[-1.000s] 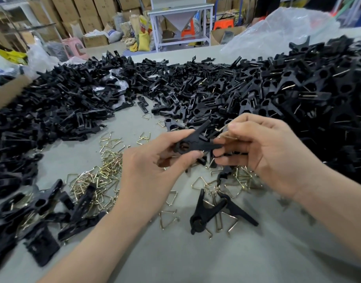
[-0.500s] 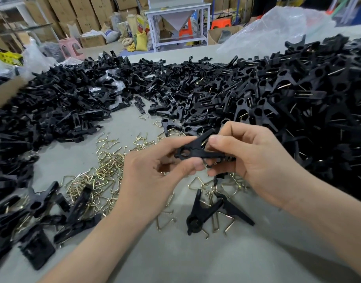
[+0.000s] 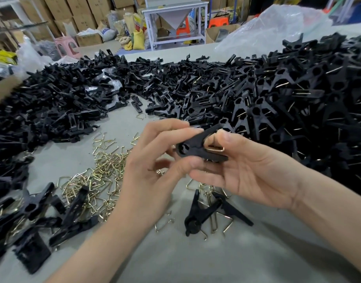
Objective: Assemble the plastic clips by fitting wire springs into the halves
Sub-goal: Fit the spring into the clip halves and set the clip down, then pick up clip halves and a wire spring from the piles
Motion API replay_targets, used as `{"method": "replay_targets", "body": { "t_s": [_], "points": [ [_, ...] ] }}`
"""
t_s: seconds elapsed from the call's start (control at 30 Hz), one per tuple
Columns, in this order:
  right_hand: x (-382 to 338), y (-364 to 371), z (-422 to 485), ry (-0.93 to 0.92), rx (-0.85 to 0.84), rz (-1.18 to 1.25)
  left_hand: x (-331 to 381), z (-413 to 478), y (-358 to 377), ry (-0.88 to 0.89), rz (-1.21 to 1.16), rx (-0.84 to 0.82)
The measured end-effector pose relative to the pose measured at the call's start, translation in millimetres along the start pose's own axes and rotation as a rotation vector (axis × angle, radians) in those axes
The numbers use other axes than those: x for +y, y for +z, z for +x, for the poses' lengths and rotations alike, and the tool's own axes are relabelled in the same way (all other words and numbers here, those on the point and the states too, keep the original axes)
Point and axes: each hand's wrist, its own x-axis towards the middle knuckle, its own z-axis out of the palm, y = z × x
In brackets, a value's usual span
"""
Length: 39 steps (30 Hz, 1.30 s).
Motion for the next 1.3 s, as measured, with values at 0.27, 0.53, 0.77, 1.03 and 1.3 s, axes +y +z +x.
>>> {"method": "replay_targets", "body": {
  "t_s": [0.27,0.53,0.77,1.03,1.3],
  "points": [
    [7,5,1,-0.006,-0.076,-0.014,5,-2,2,0.139,0.26,0.063],
    [11,11,5,-0.127,0.107,-0.094,5,-1,1,0.22,0.422,0.075],
    [11,12,5,-0.209,0.151,-0.197,1,-1,1,0.28,0.431,0.085],
    [14,10,6,-0.264,0.196,-0.297,1,0,0,0.281,0.409,0.064],
    [8,-2,8,-0.31,0.247,-0.423,-5,4,-6,0.184,0.462,0.025]
  ]
}}
